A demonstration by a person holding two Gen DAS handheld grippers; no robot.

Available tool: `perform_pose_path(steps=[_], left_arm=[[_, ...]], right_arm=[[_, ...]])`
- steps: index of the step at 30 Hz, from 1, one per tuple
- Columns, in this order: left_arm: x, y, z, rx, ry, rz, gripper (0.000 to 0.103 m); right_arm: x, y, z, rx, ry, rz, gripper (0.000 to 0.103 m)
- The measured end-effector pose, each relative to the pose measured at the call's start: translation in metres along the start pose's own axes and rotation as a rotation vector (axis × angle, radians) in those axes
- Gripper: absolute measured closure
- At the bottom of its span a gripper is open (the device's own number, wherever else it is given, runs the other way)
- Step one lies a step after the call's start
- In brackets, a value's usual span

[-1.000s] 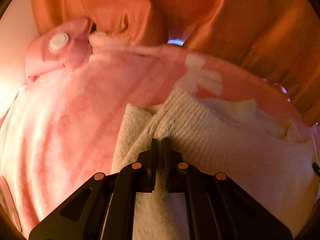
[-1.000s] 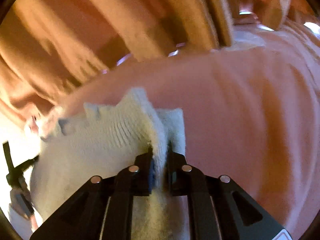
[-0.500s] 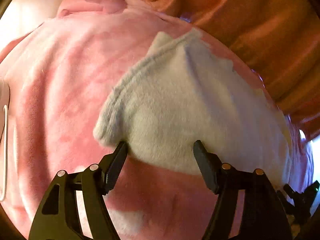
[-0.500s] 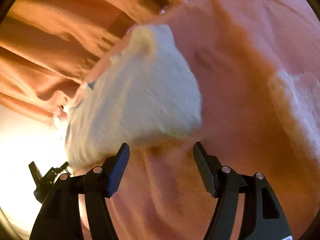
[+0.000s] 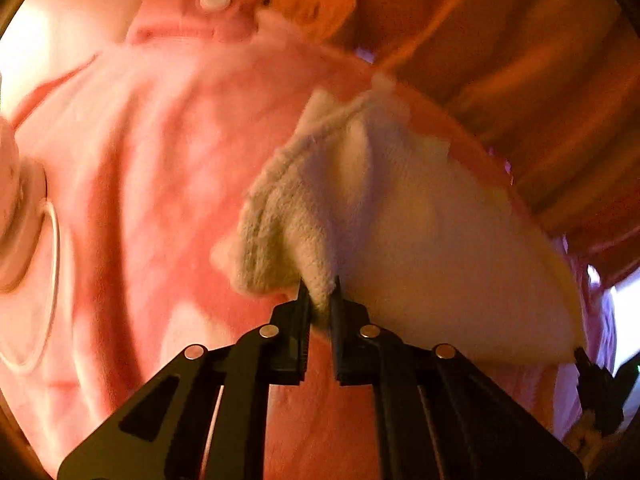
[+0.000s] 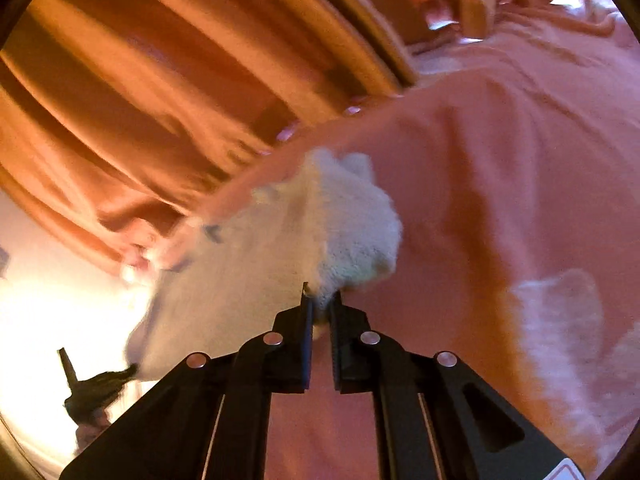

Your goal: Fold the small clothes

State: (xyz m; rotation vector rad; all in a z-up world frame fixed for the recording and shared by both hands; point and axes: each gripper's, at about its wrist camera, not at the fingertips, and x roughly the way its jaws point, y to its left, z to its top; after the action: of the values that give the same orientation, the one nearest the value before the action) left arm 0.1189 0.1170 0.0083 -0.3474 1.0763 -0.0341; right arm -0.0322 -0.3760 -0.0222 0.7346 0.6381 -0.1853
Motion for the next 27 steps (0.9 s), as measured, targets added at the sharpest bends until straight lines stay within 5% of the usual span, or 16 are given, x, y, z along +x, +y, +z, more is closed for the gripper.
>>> perform_pose_path(steps=[4, 8, 11, 13, 17, 20, 21, 22, 23, 27], left_arm=[[0.022, 0.006, -0.014, 0.007, 0.004, 0.012, 0.092], [-0.011, -0.005, -0.006, 0.046, -0.078, 0.057, 0.075], [-0.038, -0.017, 0.015, 0.085, -0.198, 0.1, 0.05], [-0.039, -0.029, 0.035, 0.115, -0.25, 0.11, 0.04], [0.019, -0.048, 0.085, 0.127, -0.179, 0.09, 0.031], [0.069, -0.046, 0.102, 0.081, -0.071, 0.078, 0.036], [0.081, -0.045, 0.103, 0.074, -0.063, 0.078, 0.047], [0.092, -0.046, 0.105, 0.086, -0.078, 0.114, 0.048], [0.095, -0.049, 0.106, 0.12, -0.117, 0.148, 0.053], [0.095, -0.049, 0.105, 0.134, -0.174, 0.153, 0.063]], right_arm=[[0.039, -0.026, -0.013, 0.053, 0.156, -0.049, 0.094], [0.004, -0.007, 0.002, -0.016, 0.041, -0.071, 0.088], [-0.016, 0.01, 0.02, -0.09, -0.066, -0.147, 0.06], [-0.015, 0.022, 0.039, -0.127, -0.11, -0.144, 0.054], [0.041, 0.053, 0.08, -0.215, -0.062, -0.119, 0.048], [0.091, 0.054, 0.097, -0.209, 0.005, -0.086, 0.048], [0.098, 0.053, 0.098, -0.201, 0.005, -0.084, 0.049], [0.109, 0.051, 0.099, -0.194, 0.008, -0.079, 0.055], [0.116, 0.051, 0.099, -0.198, 0.017, -0.073, 0.092], [0.092, 0.05, 0.107, -0.206, -0.079, -0.07, 0.097]])
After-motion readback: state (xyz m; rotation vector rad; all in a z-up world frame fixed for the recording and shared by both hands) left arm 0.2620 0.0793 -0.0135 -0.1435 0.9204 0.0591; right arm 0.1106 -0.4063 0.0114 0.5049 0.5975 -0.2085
